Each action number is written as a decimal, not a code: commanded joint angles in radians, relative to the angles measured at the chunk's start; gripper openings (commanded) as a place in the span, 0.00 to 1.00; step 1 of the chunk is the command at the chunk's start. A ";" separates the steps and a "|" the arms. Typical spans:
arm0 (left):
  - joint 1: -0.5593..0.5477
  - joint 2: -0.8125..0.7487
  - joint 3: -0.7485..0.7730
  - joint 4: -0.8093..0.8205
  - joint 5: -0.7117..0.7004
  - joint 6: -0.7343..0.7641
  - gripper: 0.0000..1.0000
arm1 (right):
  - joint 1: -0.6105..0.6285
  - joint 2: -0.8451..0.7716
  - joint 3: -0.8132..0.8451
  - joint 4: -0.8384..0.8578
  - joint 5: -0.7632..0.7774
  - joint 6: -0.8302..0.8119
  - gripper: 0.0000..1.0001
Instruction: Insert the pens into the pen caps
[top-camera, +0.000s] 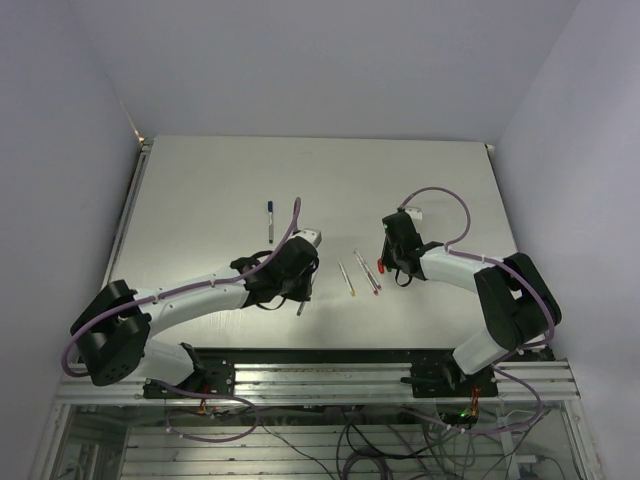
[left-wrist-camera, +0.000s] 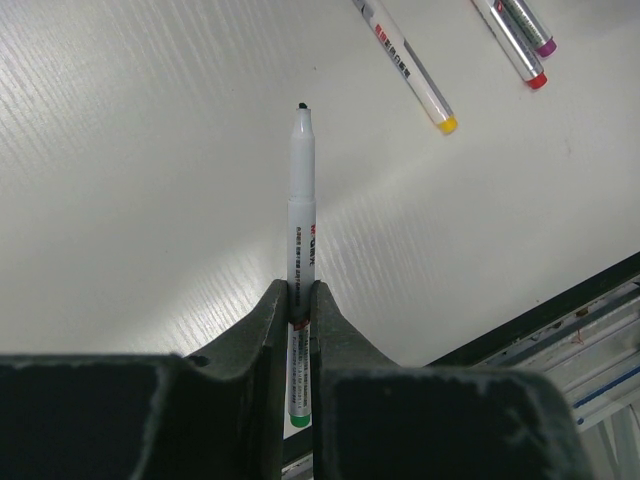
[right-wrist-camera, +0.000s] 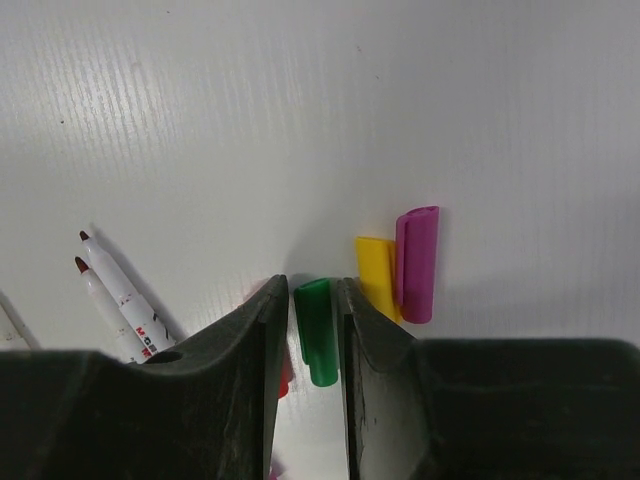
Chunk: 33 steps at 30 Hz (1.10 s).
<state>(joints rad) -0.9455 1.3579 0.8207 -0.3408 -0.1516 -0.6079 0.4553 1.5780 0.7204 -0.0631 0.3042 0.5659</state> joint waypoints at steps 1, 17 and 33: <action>-0.005 0.016 0.028 0.020 0.011 0.005 0.07 | -0.004 0.009 -0.042 -0.066 -0.021 0.022 0.26; -0.004 0.025 0.044 0.018 0.007 0.000 0.07 | 0.032 0.052 -0.020 -0.185 -0.030 0.043 0.25; -0.005 0.024 0.047 0.012 0.001 0.000 0.07 | 0.063 0.108 -0.001 -0.265 0.003 0.073 0.16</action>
<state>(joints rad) -0.9455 1.3838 0.8356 -0.3408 -0.1520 -0.6079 0.5114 1.6039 0.7662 -0.1692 0.3534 0.6102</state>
